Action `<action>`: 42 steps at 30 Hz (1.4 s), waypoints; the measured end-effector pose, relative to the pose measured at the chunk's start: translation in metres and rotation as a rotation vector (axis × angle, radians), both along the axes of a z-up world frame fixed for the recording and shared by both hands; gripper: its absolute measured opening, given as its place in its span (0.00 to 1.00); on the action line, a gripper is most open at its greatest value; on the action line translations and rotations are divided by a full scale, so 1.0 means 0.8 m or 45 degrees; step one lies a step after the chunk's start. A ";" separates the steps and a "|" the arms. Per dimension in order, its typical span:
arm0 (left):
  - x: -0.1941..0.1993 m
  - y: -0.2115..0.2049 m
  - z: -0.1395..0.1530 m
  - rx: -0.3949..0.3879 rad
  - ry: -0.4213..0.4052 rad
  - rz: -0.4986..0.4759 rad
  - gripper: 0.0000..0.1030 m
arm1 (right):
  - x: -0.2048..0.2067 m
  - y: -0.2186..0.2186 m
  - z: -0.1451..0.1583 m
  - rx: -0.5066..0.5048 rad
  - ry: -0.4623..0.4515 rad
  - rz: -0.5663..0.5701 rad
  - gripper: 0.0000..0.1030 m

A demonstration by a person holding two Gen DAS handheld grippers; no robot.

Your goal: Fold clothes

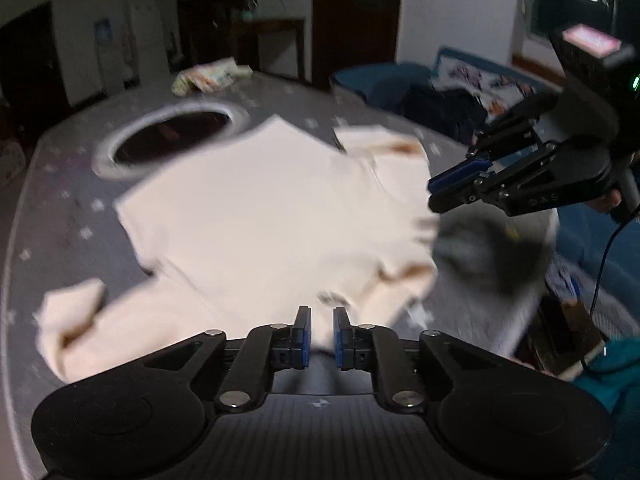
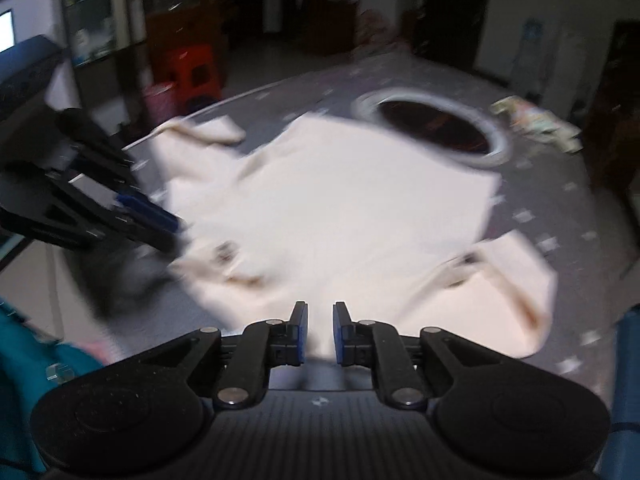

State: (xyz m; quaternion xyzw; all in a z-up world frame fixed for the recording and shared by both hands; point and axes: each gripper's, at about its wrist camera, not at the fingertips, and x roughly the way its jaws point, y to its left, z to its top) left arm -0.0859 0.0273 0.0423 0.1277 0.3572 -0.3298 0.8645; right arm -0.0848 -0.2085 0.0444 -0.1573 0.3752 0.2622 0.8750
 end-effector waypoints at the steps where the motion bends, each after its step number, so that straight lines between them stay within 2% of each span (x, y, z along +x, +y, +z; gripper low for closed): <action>1: 0.006 0.002 0.006 -0.019 -0.017 0.021 0.13 | 0.007 -0.006 0.002 -0.013 -0.030 -0.036 0.12; 4: 0.025 -0.002 0.012 -0.076 -0.036 0.077 0.13 | 0.037 -0.025 0.001 -0.067 -0.119 -0.164 0.12; 7: 0.045 -0.018 0.002 -0.119 0.000 0.112 0.15 | 0.073 -0.038 -0.016 -0.139 -0.188 -0.279 0.20; 12: 0.063 -0.052 -0.028 -0.139 0.091 0.112 0.17 | 0.117 -0.048 -0.040 -0.147 -0.181 -0.357 0.21; 14: 0.064 -0.063 -0.037 -0.136 0.116 0.094 0.18 | 0.130 -0.050 -0.047 -0.134 -0.182 -0.373 0.29; 15: 0.063 -0.067 -0.041 -0.133 0.123 0.086 0.19 | 0.135 -0.052 -0.050 -0.122 -0.180 -0.378 0.30; 17: 0.060 -0.073 -0.047 -0.130 0.136 0.076 0.23 | 0.146 -0.053 -0.056 -0.076 -0.154 -0.377 0.30; 19: 0.059 -0.076 -0.051 -0.138 0.148 0.076 0.33 | 0.155 -0.053 -0.063 -0.050 -0.109 -0.372 0.30; 20: 0.058 -0.078 -0.053 -0.139 0.153 0.077 0.35 | 0.158 -0.054 -0.068 -0.044 -0.094 -0.368 0.30; 22: 0.058 -0.080 -0.057 -0.128 0.158 0.076 0.36 | 0.160 -0.053 -0.075 -0.043 -0.094 -0.375 0.28; 25: 0.056 -0.081 -0.059 -0.123 0.153 0.072 0.37 | 0.160 -0.056 -0.078 -0.045 -0.110 -0.407 0.06; 34: 0.049 -0.082 -0.060 -0.107 0.129 0.057 0.40 | 0.131 -0.120 -0.043 -0.075 -0.307 -0.674 0.03; 39: 0.046 -0.080 -0.060 -0.098 0.119 0.046 0.40 | 0.119 -0.174 -0.035 -0.092 -0.341 -0.881 0.03; 42: 0.044 -0.080 -0.060 -0.092 0.111 0.039 0.40 | 0.111 -0.198 -0.045 -0.086 -0.307 -0.983 0.03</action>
